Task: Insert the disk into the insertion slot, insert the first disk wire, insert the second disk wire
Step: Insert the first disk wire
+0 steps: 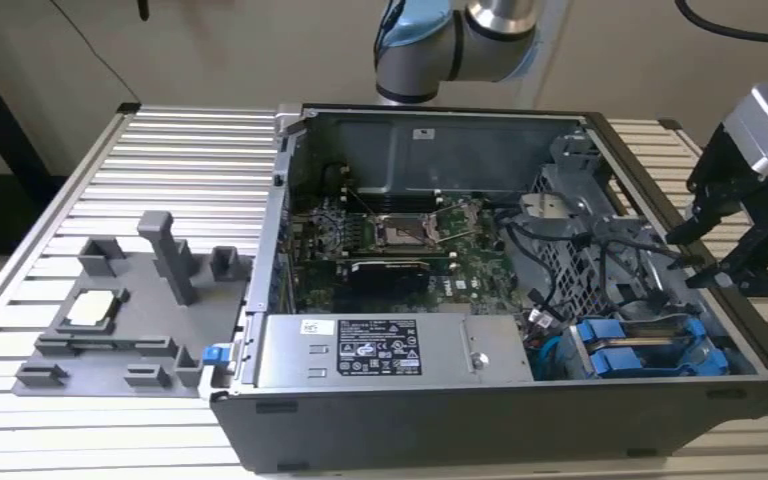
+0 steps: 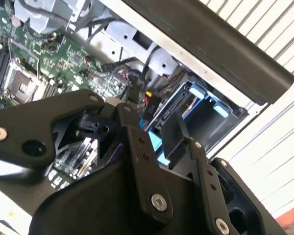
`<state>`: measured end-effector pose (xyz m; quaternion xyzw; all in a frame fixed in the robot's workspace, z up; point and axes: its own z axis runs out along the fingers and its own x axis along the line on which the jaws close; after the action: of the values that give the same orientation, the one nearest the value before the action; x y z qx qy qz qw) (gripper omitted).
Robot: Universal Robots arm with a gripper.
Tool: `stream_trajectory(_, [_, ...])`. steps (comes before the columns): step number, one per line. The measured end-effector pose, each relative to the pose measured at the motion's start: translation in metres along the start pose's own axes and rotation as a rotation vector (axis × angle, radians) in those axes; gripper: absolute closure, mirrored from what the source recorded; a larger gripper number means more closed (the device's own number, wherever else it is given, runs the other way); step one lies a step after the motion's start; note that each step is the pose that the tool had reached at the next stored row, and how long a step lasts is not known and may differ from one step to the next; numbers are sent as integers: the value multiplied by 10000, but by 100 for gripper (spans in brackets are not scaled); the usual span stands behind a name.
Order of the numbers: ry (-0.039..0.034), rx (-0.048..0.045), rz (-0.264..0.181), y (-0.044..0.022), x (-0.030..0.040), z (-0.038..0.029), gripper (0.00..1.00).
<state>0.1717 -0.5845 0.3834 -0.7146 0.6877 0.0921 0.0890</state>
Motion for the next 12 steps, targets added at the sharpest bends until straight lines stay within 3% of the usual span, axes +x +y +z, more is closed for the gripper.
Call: stream_trajectory(12, [-1, 0, 3, -40, 8, 1, 53])
